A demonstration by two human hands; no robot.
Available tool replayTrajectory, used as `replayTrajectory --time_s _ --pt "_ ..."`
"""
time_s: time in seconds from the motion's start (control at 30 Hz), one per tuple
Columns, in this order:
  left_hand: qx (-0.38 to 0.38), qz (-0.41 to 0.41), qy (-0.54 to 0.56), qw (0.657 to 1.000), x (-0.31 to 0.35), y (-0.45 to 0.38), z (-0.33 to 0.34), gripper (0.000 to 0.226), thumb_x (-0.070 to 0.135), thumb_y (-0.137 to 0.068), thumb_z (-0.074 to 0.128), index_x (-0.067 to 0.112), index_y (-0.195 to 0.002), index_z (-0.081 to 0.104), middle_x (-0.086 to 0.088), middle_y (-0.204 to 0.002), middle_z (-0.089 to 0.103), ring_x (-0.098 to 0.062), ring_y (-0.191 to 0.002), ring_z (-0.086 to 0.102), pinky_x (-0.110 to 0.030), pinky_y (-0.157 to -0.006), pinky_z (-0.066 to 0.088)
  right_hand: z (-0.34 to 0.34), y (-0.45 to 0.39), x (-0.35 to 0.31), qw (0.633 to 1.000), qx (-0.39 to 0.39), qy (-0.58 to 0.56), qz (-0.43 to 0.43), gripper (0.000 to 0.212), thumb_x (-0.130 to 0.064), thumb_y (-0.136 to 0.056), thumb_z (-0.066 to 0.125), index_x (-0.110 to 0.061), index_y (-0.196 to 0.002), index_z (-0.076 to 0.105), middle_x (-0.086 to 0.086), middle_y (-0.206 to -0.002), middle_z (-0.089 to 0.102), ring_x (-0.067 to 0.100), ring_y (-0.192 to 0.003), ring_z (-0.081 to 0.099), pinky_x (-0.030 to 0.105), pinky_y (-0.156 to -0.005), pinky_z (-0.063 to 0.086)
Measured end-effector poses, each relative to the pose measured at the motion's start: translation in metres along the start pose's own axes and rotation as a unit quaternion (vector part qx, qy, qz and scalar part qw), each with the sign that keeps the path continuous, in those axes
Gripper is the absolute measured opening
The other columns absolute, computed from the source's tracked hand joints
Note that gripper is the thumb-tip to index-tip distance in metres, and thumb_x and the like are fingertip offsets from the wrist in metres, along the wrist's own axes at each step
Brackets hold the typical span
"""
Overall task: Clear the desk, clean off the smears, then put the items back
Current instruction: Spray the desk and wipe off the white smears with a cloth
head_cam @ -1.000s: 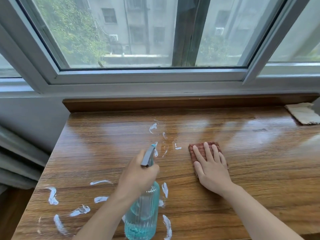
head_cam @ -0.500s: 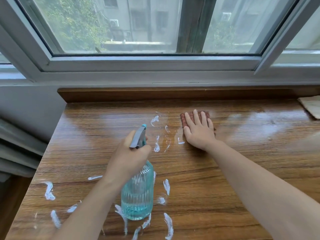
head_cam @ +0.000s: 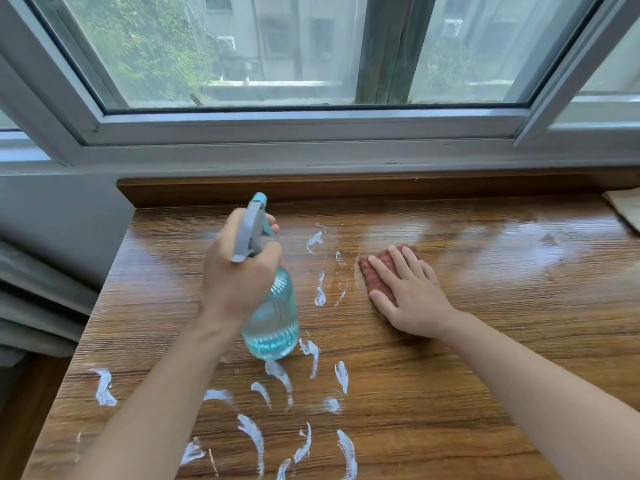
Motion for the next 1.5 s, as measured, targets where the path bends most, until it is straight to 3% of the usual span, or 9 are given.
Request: replayTrajectory --time_s 0.23,0.37,0.57,0.73,0.93,1.13,1.23,1.4,1.5 --pt "0.048 0.102 -0.078 0.991 -0.022 -0.046 -0.004 0.033 0.0 -0.079 0.06 0.019 -0.105 0.065 -0.015 -0.084 0.068 -0.029 -0.064 0.065 -0.041 -0.063 0.054 -0.01 -0.055 -0.012 0.996 -0.016 -0.028 0.084 0.068 -0.063 -0.099 0.017 -0.041 -0.162 -0.001 0.01 -0.171 -0.011 0.033 -0.156 -0.013 0.053 -0.125 -0.002" --pt "0.026 0.123 -0.088 0.988 -0.03 -0.05 0.001 0.037 -0.01 -0.079 0.063 0.016 -0.105 0.065 -0.017 -0.072 0.062 -0.013 -0.052 0.05 -0.014 -0.051 0.041 -0.01 -0.036 -0.016 0.999 -0.013 -0.009 0.04 0.065 -0.062 -0.102 0.014 -0.043 -0.161 -0.003 0.007 -0.171 -0.011 0.031 -0.156 -0.014 0.05 -0.125 -0.004" --pt "0.014 0.172 -0.116 0.978 -0.028 -0.047 0.004 0.036 0.005 -0.075 0.06 0.011 -0.111 0.065 0.003 -0.063 0.049 -0.005 -0.052 0.052 -0.007 -0.05 0.039 0.005 0.03 -0.007 1.0 -0.002 0.013 -0.017 0.069 -0.068 -0.099 0.014 -0.045 -0.161 -0.003 0.001 -0.172 -0.006 0.025 -0.157 -0.013 0.046 -0.127 -0.002" --pt "0.011 0.158 -0.125 0.979 -0.033 -0.055 0.005 0.036 0.003 -0.077 0.06 0.015 -0.111 0.063 -0.012 -0.072 0.058 -0.011 -0.049 0.043 -0.009 -0.05 0.038 -0.01 -0.015 -0.006 1.0 0.01 -0.002 0.01 0.069 -0.068 -0.097 0.018 -0.044 -0.16 0.004 0.001 -0.171 0.004 0.026 -0.157 -0.005 0.048 -0.126 0.003" --pt "0.007 0.123 -0.141 0.982 -0.032 -0.061 0.013 0.034 0.002 -0.078 0.059 0.019 -0.108 0.061 -0.013 -0.085 0.069 -0.014 -0.051 0.046 -0.017 -0.051 0.038 -0.021 -0.085 -0.016 0.996 -0.027 -0.056 0.07 0.061 -0.057 -0.102 0.01 -0.045 -0.161 -0.002 0.004 -0.171 -0.011 0.029 -0.156 -0.016 0.049 -0.126 -0.009" --pt "0.004 0.127 -0.15 0.98 -0.031 -0.062 0.015 0.032 0.008 -0.08 0.057 0.014 -0.111 0.06 -0.012 -0.079 0.066 -0.012 -0.05 0.046 -0.023 -0.05 0.035 -0.003 0.006 -0.043 0.995 0.009 0.02 -0.097 0.059 -0.053 -0.105 0.015 -0.044 -0.161 0.001 0.002 -0.171 -0.006 0.028 -0.158 -0.01 0.049 -0.126 -0.001" --pt "0.009 0.136 -0.148 0.98 -0.031 -0.062 0.013 0.034 -0.001 -0.081 0.061 0.014 -0.111 0.061 -0.008 -0.072 0.061 -0.011 -0.047 0.044 -0.016 -0.049 0.033 0.003 0.035 -0.036 0.992 -0.01 0.031 -0.122 0.06 -0.058 -0.105 0.012 -0.045 -0.161 -0.003 -0.001 -0.17 -0.011 0.023 -0.157 -0.015 0.046 -0.126 -0.003" --pt "0.013 0.132 -0.155 0.979 -0.029 -0.06 0.014 0.034 -0.006 -0.081 0.062 0.013 -0.11 0.062 0.005 -0.062 0.049 -0.01 -0.047 0.048 -0.011 -0.047 0.035 -0.013 -0.053 -0.026 1.0 -0.005 0.011 0.011 0.062 -0.06 -0.103 0.01 -0.042 -0.161 -0.003 0.006 -0.172 -0.008 0.029 -0.157 -0.011 0.048 -0.126 -0.003" --pt "0.012 0.129 -0.162 0.978 -0.029 -0.06 0.014 0.033 -0.004 -0.082 0.062 0.014 -0.11 0.061 -0.004 -0.068 0.059 -0.011 -0.046 0.044 -0.014 -0.048 0.031 -0.02 -0.099 -0.036 0.995 -0.025 -0.04 0.084 0.063 -0.057 -0.103 0.013 -0.042 -0.161 -0.003 0.009 -0.171 -0.011 0.034 -0.156 -0.014 0.051 -0.125 -0.006"
Point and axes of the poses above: each hand's wrist, its own y-axis away from the middle knuckle, its own z-axis out of the palm, x = y × z, the point moved 4 cm from there along -y, towards the middle knuckle
